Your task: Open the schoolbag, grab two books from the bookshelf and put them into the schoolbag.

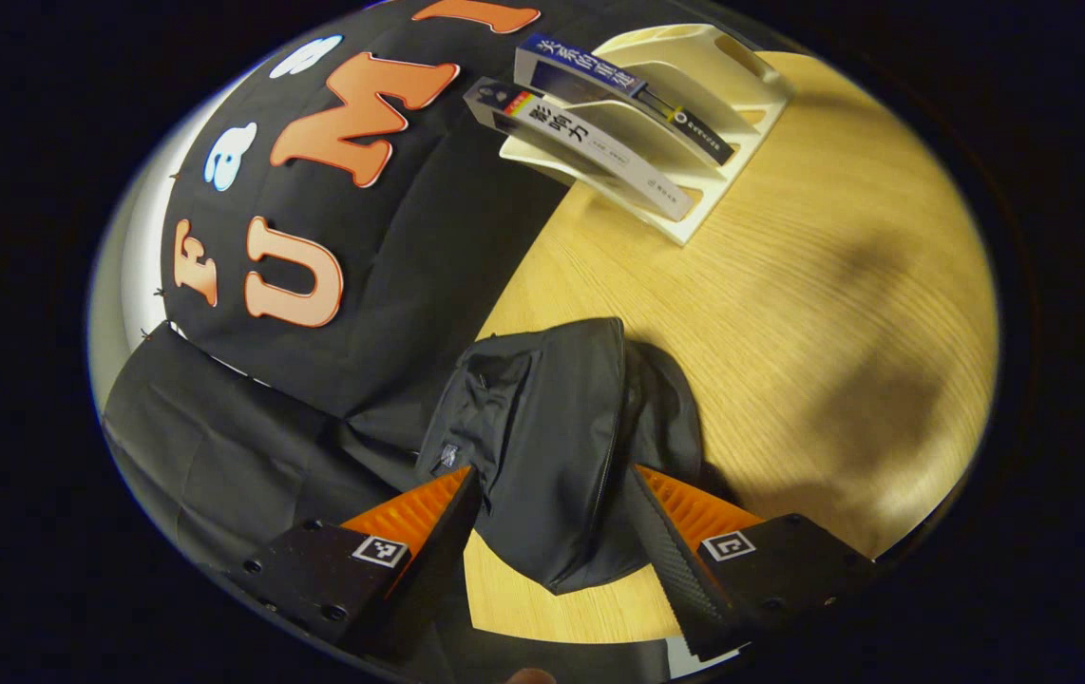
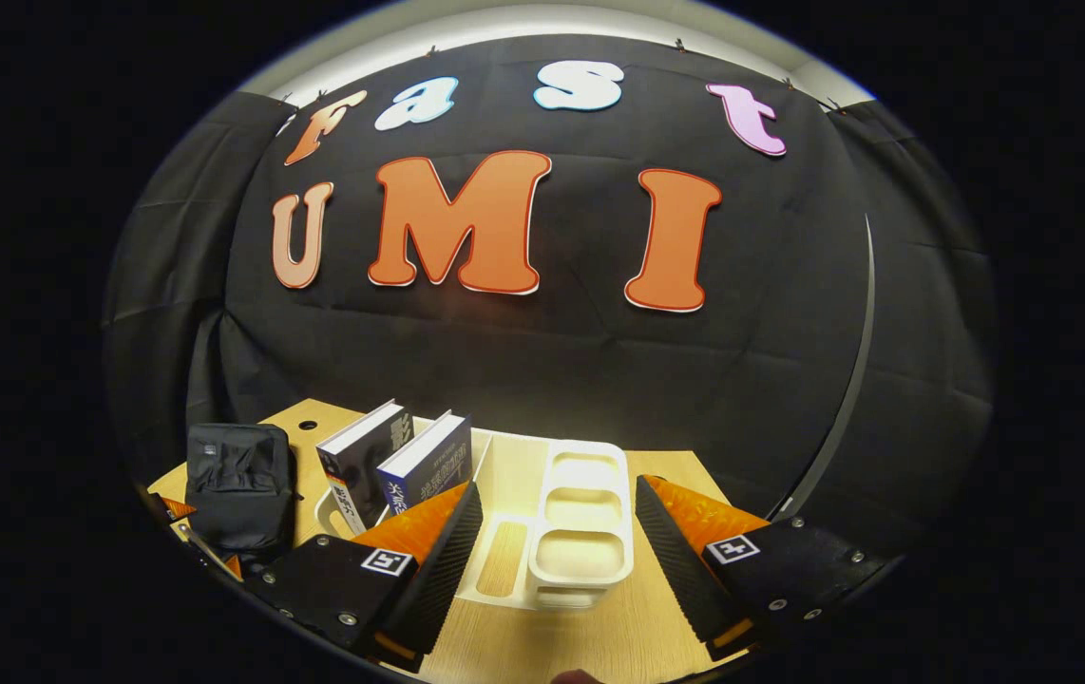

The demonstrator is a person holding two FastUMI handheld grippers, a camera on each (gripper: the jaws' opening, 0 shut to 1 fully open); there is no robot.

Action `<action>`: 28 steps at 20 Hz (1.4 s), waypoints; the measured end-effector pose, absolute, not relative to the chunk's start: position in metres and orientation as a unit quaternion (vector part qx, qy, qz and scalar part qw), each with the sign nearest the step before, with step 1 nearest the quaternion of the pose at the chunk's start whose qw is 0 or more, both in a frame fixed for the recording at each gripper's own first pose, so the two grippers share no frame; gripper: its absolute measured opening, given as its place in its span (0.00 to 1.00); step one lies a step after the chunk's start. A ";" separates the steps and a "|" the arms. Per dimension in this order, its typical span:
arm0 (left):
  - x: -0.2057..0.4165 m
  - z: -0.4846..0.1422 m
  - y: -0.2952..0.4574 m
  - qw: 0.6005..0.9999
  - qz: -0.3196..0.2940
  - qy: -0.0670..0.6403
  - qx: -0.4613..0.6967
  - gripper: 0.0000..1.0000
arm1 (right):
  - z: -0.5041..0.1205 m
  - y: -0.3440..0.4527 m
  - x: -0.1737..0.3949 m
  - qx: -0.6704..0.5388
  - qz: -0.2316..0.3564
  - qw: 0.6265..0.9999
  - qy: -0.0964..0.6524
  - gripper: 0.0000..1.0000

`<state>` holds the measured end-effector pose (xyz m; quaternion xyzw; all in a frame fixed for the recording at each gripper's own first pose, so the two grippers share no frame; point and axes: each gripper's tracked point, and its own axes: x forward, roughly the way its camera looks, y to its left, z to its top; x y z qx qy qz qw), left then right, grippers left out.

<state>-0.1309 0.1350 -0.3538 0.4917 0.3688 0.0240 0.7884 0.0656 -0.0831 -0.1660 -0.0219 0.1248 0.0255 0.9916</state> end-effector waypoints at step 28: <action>-0.013 -0.267 0.192 0.792 -0.207 0.432 0.379 0.08 | -0.124 0.004 0.045 -0.026 0.011 0.985 0.171 0.96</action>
